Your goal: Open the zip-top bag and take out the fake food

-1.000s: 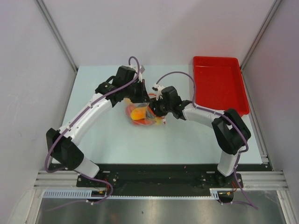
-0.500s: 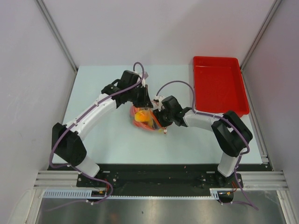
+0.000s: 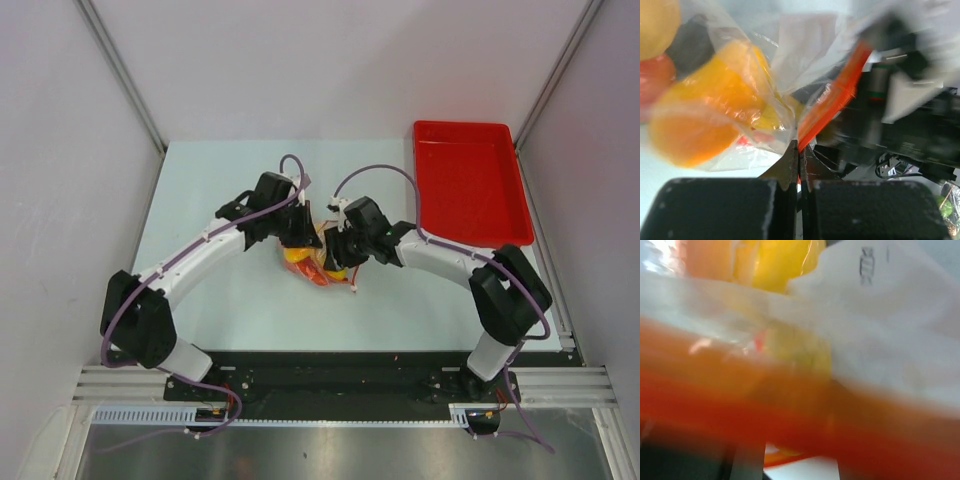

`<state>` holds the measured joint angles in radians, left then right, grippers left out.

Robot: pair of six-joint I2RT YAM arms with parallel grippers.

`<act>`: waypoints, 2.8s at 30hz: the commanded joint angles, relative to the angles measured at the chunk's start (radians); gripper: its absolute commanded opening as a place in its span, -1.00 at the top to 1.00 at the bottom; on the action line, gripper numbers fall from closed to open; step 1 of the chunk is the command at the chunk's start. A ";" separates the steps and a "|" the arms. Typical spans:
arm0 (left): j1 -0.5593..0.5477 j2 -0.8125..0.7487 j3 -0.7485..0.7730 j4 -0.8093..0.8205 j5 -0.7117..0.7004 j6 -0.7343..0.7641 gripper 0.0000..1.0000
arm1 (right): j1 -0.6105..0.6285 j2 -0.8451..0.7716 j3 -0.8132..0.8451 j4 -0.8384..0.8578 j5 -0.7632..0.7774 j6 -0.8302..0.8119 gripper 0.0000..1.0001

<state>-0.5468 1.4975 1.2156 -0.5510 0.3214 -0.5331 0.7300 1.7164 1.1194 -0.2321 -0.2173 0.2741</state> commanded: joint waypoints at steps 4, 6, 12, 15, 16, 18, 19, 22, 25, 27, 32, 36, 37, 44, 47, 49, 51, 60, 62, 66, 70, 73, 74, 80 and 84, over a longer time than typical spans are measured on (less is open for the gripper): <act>-0.016 -0.051 -0.047 0.072 -0.001 -0.030 1.00 | 0.012 -0.115 0.115 -0.113 -0.051 0.077 0.84; -0.016 -0.054 -0.039 0.062 -0.025 -0.021 1.00 | 0.016 -0.127 0.114 -0.174 -0.053 0.067 0.86; -0.010 -0.059 0.007 -0.013 -0.151 -0.004 1.00 | 0.006 -0.239 0.068 -0.285 -0.053 -0.002 0.91; -0.002 -0.080 0.007 -0.012 -0.192 -0.013 1.00 | -0.016 -0.308 0.050 -0.360 -0.060 -0.044 0.95; -0.001 -0.085 0.005 -0.010 -0.200 -0.015 1.00 | -0.027 -0.328 0.037 -0.374 -0.085 -0.049 0.97; 0.007 -0.094 0.007 -0.009 -0.208 -0.015 0.99 | -0.067 -0.406 -0.010 -0.398 -0.122 -0.044 0.98; 0.011 -0.097 0.009 -0.009 -0.206 -0.015 1.00 | -0.084 -0.434 -0.027 -0.401 -0.125 -0.033 0.98; 0.024 -0.100 0.010 -0.007 -0.186 -0.010 1.00 | -0.164 -0.534 -0.064 -0.424 -0.111 -0.026 0.95; 0.025 -0.103 0.012 -0.007 -0.153 0.010 1.00 | -0.305 -0.578 -0.063 -0.406 -0.041 -0.024 0.89; 0.025 -0.103 0.007 -0.013 -0.128 0.018 1.00 | -0.410 -0.555 -0.050 -0.380 -0.027 -0.016 0.89; 0.030 -0.115 0.033 -0.049 -0.097 0.039 0.99 | -0.592 -0.440 0.022 -0.316 0.002 0.017 0.91; 0.050 -0.123 0.081 -0.072 -0.053 0.056 1.00 | -0.679 -0.283 0.115 -0.306 0.064 -0.007 0.85; 0.059 -0.123 0.099 -0.079 -0.044 0.059 1.00 | -0.716 -0.246 0.158 -0.305 0.065 -0.012 0.83; 0.091 -0.097 0.168 -0.136 0.030 0.081 1.00 | -0.823 0.029 0.367 -0.323 0.079 -0.073 0.61; 0.111 -0.091 0.174 -0.152 0.039 0.087 1.00 | -0.839 0.109 0.436 -0.322 0.128 -0.096 0.11; 0.129 -0.091 0.176 -0.150 0.045 0.081 1.00 | -0.840 0.143 0.468 -0.328 0.166 -0.117 -0.27; 0.139 -0.092 0.179 -0.144 0.068 0.073 1.00 | -0.840 0.176 0.516 -0.352 0.171 -0.113 -0.69; 0.173 -0.049 0.260 -0.182 0.114 0.067 1.00 | -0.691 -0.056 0.358 -0.385 0.159 -0.052 -0.99; 0.176 -0.045 0.272 -0.194 0.128 0.061 1.00 | -0.597 -0.110 0.310 -0.380 0.141 -0.055 -0.99; 0.176 -0.045 0.280 -0.198 0.156 0.045 1.00 | -0.405 -0.216 0.224 -0.371 0.096 -0.075 -0.99; 0.176 -0.062 0.271 -0.194 0.157 0.042 1.00 | -0.245 -0.361 0.096 -0.276 0.018 -0.052 -1.00; 0.176 -0.066 0.259 -0.196 0.165 0.042 1.00 | -0.150 -0.418 0.039 -0.196 0.001 -0.012 -0.98; 0.177 -0.071 0.256 -0.191 0.166 0.035 1.00 | -0.102 -0.429 0.005 -0.153 0.002 0.000 -0.93; 0.176 -0.117 0.184 -0.113 0.212 -0.043 1.00 | 0.011 -0.446 -0.038 -0.046 0.039 0.094 -0.18; 0.176 -0.149 0.131 -0.073 0.229 -0.070 1.00 | 0.084 -0.430 -0.027 -0.013 0.047 0.050 0.03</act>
<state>-0.3763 1.4158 1.3792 -0.7029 0.4961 -0.5468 0.7631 1.2911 1.0809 -0.3595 -0.1921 0.3275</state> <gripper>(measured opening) 0.005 0.495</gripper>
